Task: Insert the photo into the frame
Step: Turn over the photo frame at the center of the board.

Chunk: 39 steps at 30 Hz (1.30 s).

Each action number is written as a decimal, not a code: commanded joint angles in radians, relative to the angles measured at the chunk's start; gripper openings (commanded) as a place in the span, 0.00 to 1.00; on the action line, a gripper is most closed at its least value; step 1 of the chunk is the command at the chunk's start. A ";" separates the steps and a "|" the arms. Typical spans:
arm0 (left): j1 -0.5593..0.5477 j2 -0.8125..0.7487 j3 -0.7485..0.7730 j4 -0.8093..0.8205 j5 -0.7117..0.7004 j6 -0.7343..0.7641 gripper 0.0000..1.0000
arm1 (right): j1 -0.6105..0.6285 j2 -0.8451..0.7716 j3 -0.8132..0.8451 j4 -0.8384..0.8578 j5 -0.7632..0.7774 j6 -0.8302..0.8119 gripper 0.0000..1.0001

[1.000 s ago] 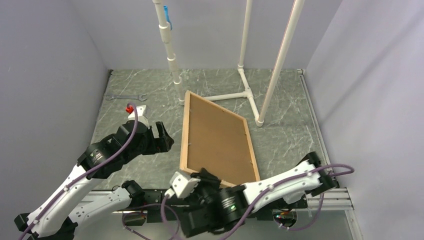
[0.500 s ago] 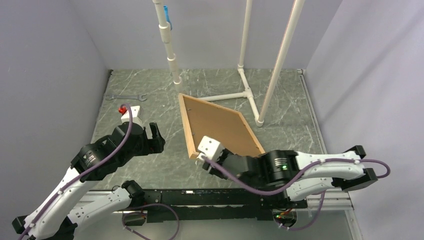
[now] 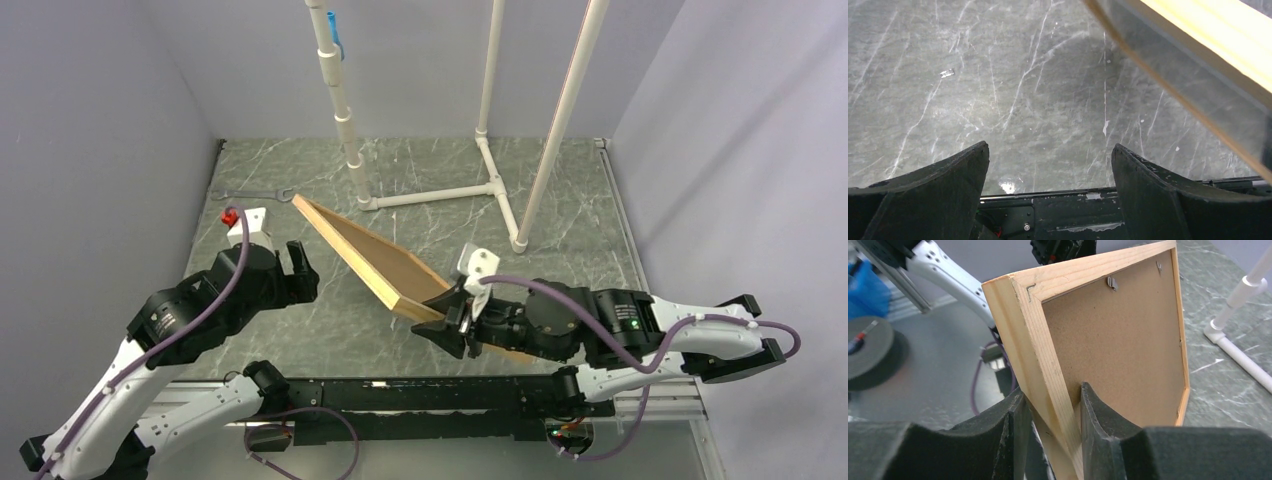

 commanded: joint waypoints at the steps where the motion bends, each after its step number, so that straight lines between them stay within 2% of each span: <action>1: -0.002 -0.018 0.059 -0.015 -0.050 0.026 0.94 | 0.000 -0.064 0.016 0.184 -0.133 0.216 0.00; 17: -0.002 -0.022 0.116 -0.005 -0.066 0.059 0.94 | -0.155 -0.076 -0.055 0.303 -0.379 0.342 0.00; 24: -0.002 -0.020 0.089 0.013 -0.048 0.052 0.94 | -0.225 -0.116 -0.108 0.247 -0.264 0.398 0.00; 33: -0.002 -0.002 0.028 0.051 -0.004 0.052 0.95 | -0.311 -0.145 -0.242 0.111 0.017 0.466 0.00; 35: -0.003 0.003 -0.005 0.068 0.016 0.047 0.95 | -0.362 -0.131 -0.280 0.096 0.014 0.484 0.00; 39: -0.002 0.018 -0.069 0.110 0.070 0.027 0.95 | -0.506 -0.097 -0.379 0.131 -0.131 0.497 0.00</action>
